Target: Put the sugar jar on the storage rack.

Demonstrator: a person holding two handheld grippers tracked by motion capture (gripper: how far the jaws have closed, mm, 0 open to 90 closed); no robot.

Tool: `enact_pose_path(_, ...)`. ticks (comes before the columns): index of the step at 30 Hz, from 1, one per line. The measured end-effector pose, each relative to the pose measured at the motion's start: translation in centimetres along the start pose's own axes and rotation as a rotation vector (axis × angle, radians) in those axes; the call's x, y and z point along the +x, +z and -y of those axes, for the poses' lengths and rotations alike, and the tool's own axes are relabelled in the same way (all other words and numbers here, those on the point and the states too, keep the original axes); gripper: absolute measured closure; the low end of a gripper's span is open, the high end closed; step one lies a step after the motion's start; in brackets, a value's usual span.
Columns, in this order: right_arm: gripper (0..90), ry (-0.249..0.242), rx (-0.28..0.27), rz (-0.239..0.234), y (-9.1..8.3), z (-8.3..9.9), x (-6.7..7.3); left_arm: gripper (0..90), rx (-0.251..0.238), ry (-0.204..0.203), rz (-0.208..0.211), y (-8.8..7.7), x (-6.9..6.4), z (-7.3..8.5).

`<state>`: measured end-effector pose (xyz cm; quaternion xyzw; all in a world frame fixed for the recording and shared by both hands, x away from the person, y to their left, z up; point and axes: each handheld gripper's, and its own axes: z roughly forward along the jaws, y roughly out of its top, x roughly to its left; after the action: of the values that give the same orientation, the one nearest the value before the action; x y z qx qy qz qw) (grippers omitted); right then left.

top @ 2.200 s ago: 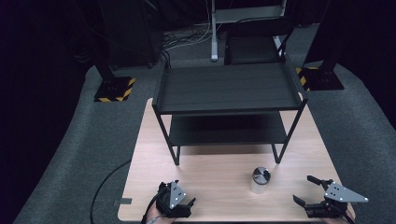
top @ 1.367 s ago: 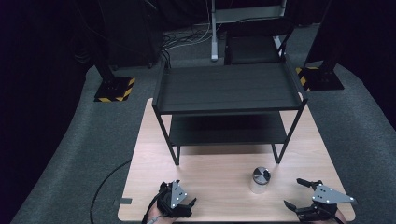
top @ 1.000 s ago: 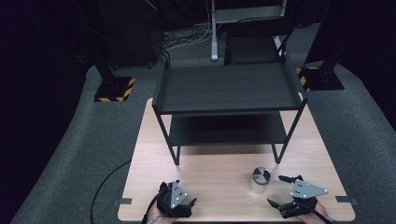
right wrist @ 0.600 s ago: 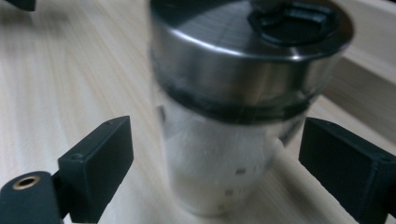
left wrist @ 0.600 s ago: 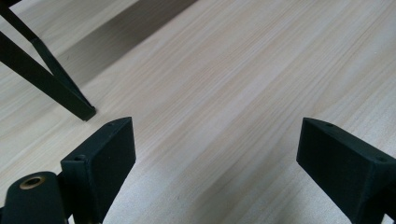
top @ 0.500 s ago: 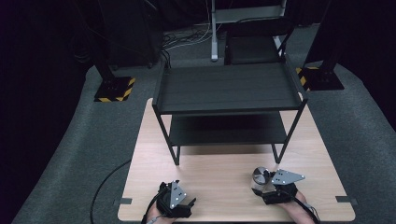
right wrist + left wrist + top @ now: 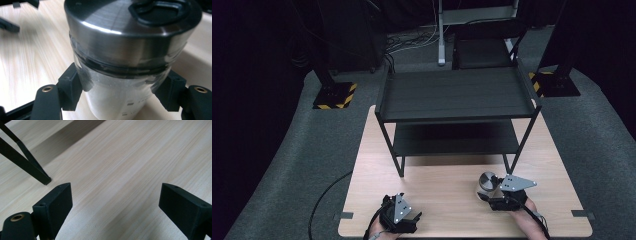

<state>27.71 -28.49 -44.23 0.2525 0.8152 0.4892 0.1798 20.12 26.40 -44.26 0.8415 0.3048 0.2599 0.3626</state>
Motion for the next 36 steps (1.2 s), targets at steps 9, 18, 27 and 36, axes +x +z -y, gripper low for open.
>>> enact_pose_path(9,31.0,-0.039,-0.065,0.007,-0.5,-4.6,-0.6,11.5,0.001,0.001,0.001,0.0,0.1,0.0)
enact_pose_path(18,31.0,-0.054,-0.130,0.030,-0.9,-8.0,-0.9,11.5,0.000,0.000,0.002,0.0,0.1,0.0)
enact_pose_path(27,31.0,-0.002,-0.186,0.089,0.2,-9.7,-1.1,11.5,-0.002,-0.001,0.003,-0.1,0.1,0.1)
enact_pose_path(36,30.7,0.038,-0.151,0.181,2.7,-11.1,-1.1,11.5,-0.004,-0.003,0.004,-0.1,0.1,0.1)
